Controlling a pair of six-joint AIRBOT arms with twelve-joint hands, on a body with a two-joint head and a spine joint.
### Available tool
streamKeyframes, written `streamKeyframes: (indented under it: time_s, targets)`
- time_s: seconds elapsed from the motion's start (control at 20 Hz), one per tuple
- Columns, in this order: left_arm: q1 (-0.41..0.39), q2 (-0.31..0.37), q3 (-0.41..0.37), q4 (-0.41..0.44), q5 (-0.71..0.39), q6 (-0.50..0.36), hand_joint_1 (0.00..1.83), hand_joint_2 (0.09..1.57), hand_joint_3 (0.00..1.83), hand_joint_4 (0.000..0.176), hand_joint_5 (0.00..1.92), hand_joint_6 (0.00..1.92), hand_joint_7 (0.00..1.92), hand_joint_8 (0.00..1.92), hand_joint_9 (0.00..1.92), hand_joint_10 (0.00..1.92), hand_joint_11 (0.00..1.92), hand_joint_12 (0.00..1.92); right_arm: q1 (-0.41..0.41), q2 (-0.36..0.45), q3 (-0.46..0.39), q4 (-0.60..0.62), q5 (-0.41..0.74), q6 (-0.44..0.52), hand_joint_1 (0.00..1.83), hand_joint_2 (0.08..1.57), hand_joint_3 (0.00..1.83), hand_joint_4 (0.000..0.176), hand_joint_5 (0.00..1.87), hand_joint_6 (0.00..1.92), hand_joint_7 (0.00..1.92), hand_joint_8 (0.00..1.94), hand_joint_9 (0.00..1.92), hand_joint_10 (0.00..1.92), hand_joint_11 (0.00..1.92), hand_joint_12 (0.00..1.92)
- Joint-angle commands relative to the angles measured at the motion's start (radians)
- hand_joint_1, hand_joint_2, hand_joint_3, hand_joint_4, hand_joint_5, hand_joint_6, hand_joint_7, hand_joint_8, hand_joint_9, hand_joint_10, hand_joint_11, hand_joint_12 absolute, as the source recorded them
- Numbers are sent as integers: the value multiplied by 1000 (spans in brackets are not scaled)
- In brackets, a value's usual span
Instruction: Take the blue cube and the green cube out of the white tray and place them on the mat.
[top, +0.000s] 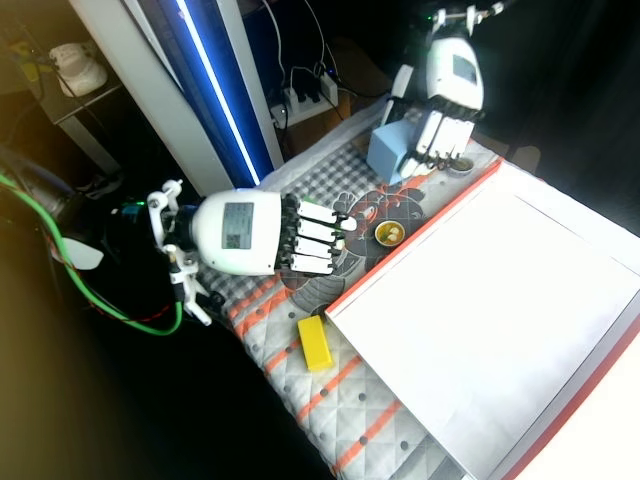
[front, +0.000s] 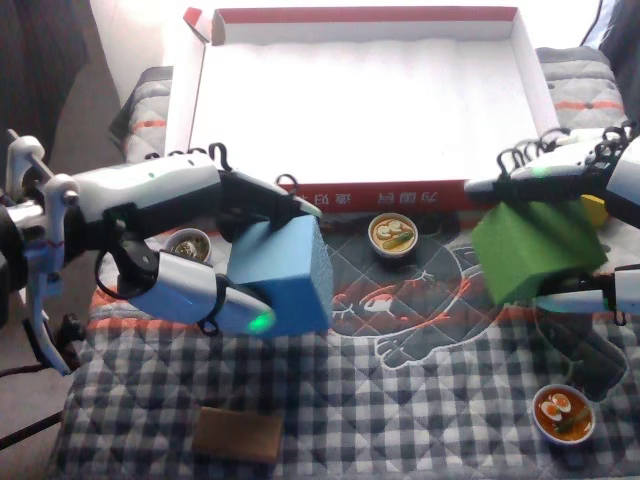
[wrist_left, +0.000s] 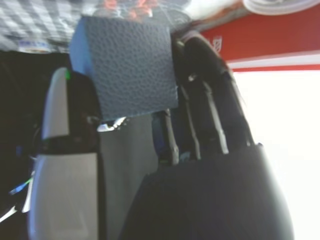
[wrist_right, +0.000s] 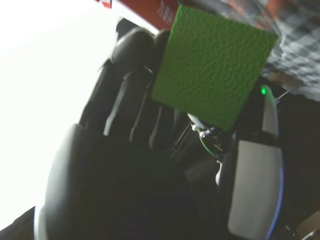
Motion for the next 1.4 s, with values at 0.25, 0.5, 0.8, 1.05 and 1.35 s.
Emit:
streamKeyframes:
  time_s: [0.25, 0.5, 0.8, 1.05, 1.35]
  targets:
    - [19, 19, 1, -90, -201, -5, 801, 899, 0, 169, 191, 7, 192, 6, 322, 8, 0, 991, 6, 5, -10, 32, 142, 15, 789, 1028, 2, 36, 99, 0, 184, 0, 188, 1, 0, 339]
    - [84, 80, -14, -219, -465, -69, 762, 899, 1, 176, 66, 19, 14, 4, 0, 0, 2, 4, -7, 41, -22, 89, 292, 14, 548, 1084, 6, 46, 75, 1, 109, 1, 56, 0, 0, 52]
    - [178, 55, 56, -240, -823, -454, 679, 912, 0, 139, 43, 0, 0, 0, 0, 0, 0, 5, -7, 48, -27, 183, 472, -30, 600, 1156, 2, 61, 192, 3, 227, 2, 258, 6, 161, 82]
    - [297, 53, 28, -299, -1167, -575, 575, 885, 0, 107, 60, 0, 124, 2, 153, 4, 5, 886, -15, 69, -82, 203, 609, -106, 621, 1041, 0, 118, 324, 13, 376, 10, 340, 8, 218, 65]
    - [395, 31, -1, -369, -1361, -630, 318, 1094, 11, 6, 4, 0, 161, 3, 150, 4, 21, 373, -110, 106, -155, 282, 780, -157, 372, 1122, 0, 17, 113, 8, 275, 2, 274, 9, 259, 36]
